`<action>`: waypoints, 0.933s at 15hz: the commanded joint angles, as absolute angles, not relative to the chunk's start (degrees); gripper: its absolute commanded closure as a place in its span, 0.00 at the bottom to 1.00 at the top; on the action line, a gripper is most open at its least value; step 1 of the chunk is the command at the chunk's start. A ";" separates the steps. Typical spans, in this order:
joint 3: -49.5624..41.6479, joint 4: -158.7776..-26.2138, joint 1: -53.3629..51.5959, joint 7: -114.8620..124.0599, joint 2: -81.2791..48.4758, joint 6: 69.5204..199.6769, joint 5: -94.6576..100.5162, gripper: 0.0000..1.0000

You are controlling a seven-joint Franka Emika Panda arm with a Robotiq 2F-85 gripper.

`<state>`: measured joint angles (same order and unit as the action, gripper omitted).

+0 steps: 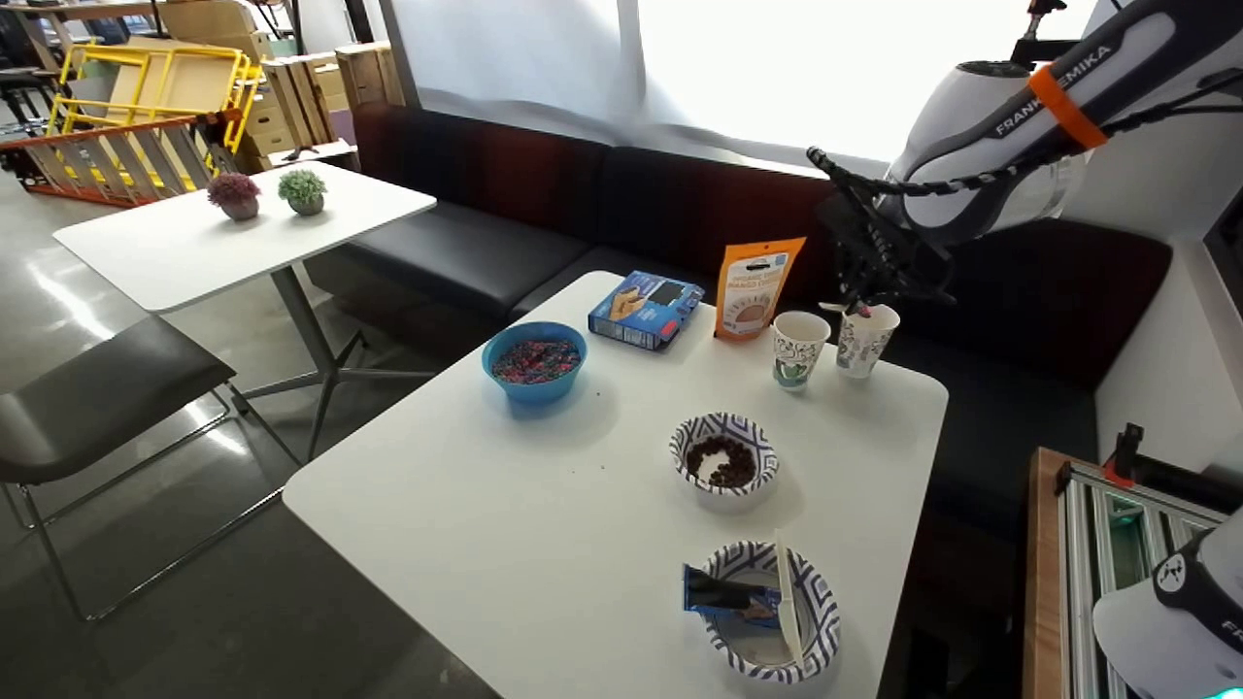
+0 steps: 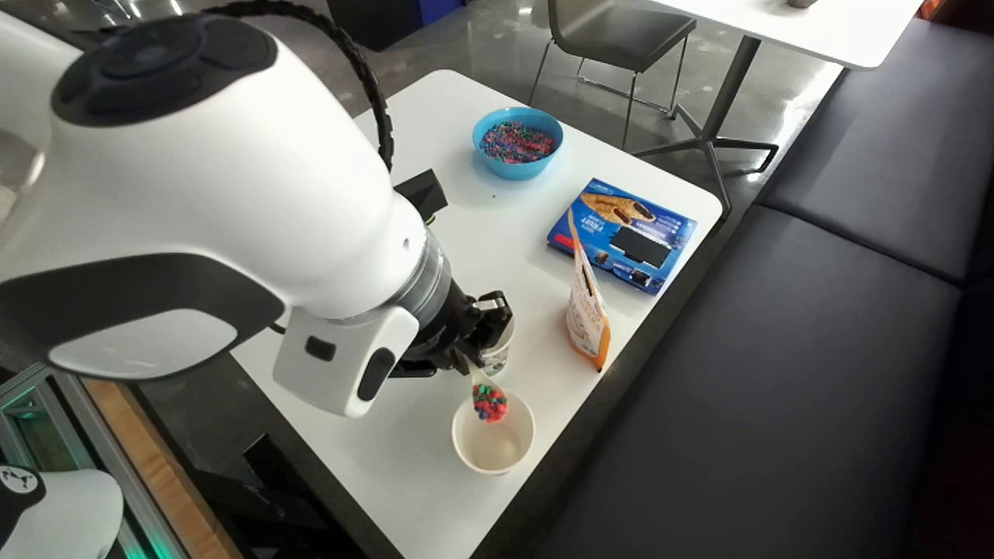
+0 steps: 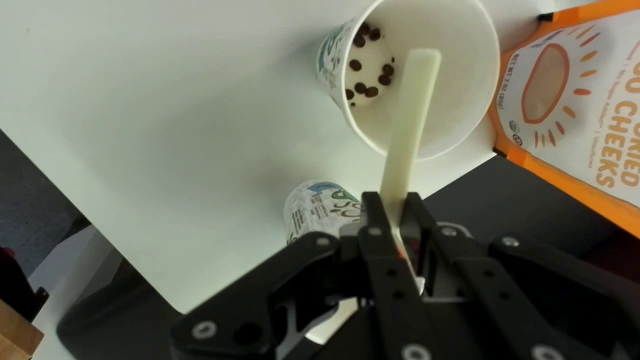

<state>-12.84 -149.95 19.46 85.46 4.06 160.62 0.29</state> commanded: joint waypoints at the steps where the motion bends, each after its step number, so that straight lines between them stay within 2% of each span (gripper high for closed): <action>1: -14.69 -150.90 17.40 74.90 5.36 160.93 -11.21 0.96; 14: -19.58 -150.35 17.64 41.54 6.96 155.60 -44.84 0.96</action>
<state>-17.92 -150.04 18.15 48.34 5.15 158.79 -38.57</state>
